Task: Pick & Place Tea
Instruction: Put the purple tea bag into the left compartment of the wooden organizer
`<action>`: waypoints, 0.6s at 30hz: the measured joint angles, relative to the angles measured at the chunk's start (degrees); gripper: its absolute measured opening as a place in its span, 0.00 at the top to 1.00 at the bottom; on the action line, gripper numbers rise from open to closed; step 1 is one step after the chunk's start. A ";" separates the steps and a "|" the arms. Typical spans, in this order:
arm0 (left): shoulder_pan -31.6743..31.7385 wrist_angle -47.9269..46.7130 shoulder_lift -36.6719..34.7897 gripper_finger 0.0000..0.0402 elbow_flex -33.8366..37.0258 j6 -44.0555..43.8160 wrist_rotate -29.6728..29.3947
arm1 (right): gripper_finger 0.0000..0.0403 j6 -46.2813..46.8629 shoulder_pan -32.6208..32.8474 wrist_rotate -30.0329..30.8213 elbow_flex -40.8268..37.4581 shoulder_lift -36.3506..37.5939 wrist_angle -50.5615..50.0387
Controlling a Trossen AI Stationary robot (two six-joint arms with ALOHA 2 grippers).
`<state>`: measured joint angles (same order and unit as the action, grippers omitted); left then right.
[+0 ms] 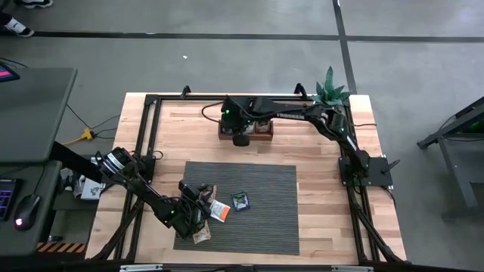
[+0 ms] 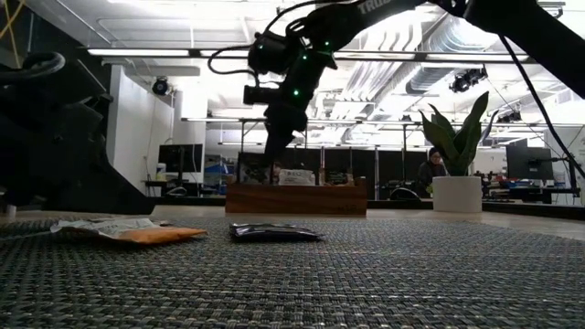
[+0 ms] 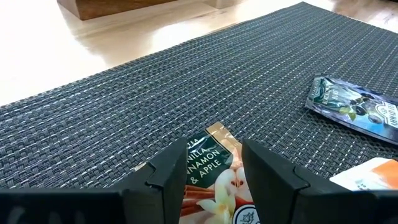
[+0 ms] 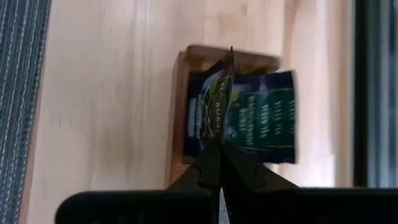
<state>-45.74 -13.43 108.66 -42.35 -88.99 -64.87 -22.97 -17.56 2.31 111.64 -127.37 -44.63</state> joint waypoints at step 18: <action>0.00 -0.13 -0.02 0.62 0.00 0.20 0.27 | 0.82 3.46 0.04 0.21 -0.05 -0.79 1.19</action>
<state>-45.74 -13.56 108.64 -42.35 -88.79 -64.60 -19.51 -17.52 2.52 111.59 -128.16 -43.44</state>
